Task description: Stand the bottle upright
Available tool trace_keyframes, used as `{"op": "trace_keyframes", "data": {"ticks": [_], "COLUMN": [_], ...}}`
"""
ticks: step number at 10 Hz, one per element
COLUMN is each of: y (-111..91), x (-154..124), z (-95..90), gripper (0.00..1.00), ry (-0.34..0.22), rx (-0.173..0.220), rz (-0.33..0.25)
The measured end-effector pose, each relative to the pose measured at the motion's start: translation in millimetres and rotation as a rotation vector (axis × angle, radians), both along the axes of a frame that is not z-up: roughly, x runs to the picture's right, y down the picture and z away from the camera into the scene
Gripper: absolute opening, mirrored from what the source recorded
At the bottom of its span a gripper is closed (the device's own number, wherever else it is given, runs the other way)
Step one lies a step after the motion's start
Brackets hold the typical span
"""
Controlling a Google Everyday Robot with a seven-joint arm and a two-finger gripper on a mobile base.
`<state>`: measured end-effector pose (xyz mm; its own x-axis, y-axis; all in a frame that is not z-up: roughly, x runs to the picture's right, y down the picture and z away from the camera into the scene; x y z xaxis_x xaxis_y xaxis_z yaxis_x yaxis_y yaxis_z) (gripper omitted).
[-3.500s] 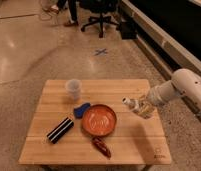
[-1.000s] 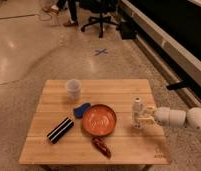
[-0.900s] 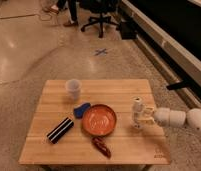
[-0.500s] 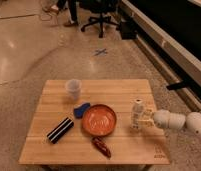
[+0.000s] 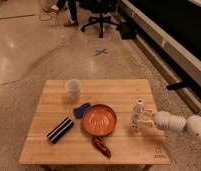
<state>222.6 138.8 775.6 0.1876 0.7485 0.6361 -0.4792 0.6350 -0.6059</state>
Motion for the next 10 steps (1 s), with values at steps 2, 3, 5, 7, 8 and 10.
{"op": "trace_keyframes", "data": {"ticks": [2,3,5,7,8,10], "y": [7,11,18,23,25,27], "x": [-1,-1,-1,0,1,3], "z": [-0.5,-0.1,1.0,0.7,0.2,-1.8], "gripper": [0.47,0.59,0.76,0.80,0.80,0.80], "ry": [-0.014,-0.017,-0.018,-0.020,-0.020,-0.021], "rx": [0.015,0.020,0.022,0.021,0.020,0.015], "rz": [-0.002,-0.007,-0.018,-0.027,-0.029,-0.039]}}
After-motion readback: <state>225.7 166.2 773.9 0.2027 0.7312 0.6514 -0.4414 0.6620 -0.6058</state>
